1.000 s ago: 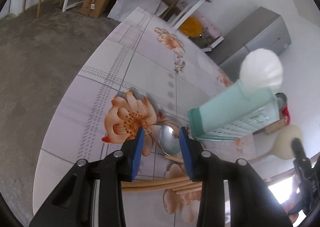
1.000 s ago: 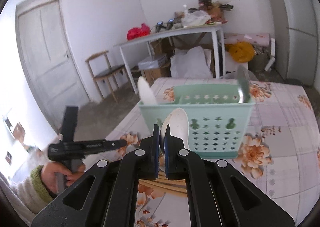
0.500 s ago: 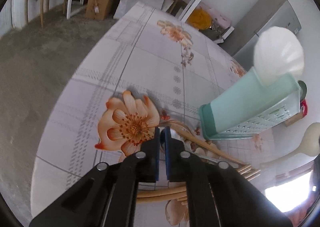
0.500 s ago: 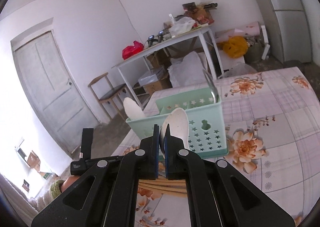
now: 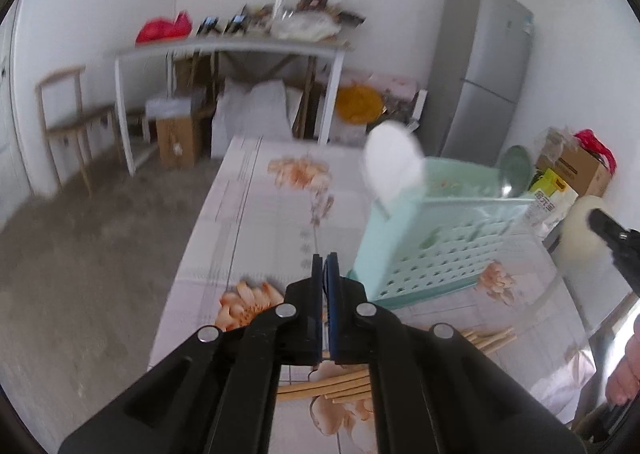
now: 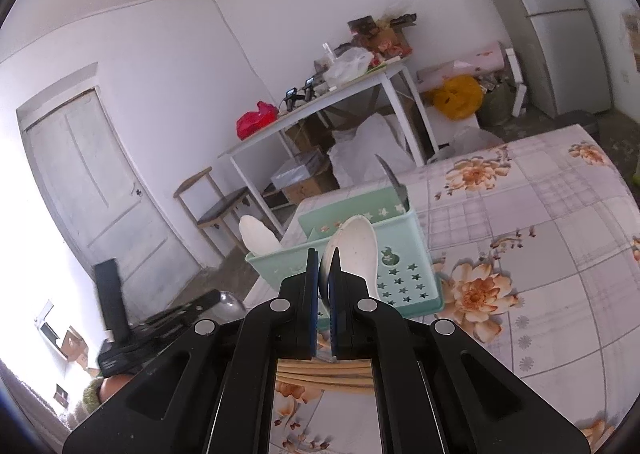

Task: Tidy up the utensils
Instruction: 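Lower the silver spoon into the green holder and open the left tool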

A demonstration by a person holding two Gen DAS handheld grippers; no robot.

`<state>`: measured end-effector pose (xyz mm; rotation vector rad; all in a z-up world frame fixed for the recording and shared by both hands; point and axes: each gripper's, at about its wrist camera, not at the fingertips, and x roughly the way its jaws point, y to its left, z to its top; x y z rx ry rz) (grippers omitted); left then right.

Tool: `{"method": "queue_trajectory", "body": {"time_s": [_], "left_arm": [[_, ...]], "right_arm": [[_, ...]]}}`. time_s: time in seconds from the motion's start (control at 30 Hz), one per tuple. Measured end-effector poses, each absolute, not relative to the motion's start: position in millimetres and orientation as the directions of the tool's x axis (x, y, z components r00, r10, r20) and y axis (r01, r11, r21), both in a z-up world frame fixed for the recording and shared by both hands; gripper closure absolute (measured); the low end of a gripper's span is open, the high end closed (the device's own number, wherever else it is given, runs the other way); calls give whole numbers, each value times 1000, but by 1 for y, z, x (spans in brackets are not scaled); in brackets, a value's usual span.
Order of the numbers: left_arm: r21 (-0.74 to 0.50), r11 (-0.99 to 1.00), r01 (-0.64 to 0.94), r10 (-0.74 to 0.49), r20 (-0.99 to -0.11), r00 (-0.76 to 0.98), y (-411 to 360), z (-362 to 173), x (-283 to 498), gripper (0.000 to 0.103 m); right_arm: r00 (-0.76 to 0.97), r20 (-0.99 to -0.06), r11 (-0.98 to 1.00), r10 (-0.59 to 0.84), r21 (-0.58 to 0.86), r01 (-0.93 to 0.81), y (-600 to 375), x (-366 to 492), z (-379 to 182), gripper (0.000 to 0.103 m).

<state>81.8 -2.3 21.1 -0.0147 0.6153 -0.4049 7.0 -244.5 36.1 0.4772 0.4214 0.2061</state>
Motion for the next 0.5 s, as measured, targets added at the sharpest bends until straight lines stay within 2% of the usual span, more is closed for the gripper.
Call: {"method": "queue_trajectory", "body": {"time_s": [0.2, 0.4, 0.5], "left_arm": [[-76, 911, 405, -391, -471, 791, -5, 52, 55, 101], [-130, 881, 456, -467, -397, 790, 3, 87, 41, 101], [-162, 845, 510, -534, -331, 778, 7, 112, 34, 101]], "right_arm": [[905, -335, 878, 261, 472, -79, -247, 0, 39, 100], [917, -315, 877, 245, 475, -72, -251, -6, 42, 100], [918, -314, 877, 241, 476, -68, -252, -7, 41, 100]]}}
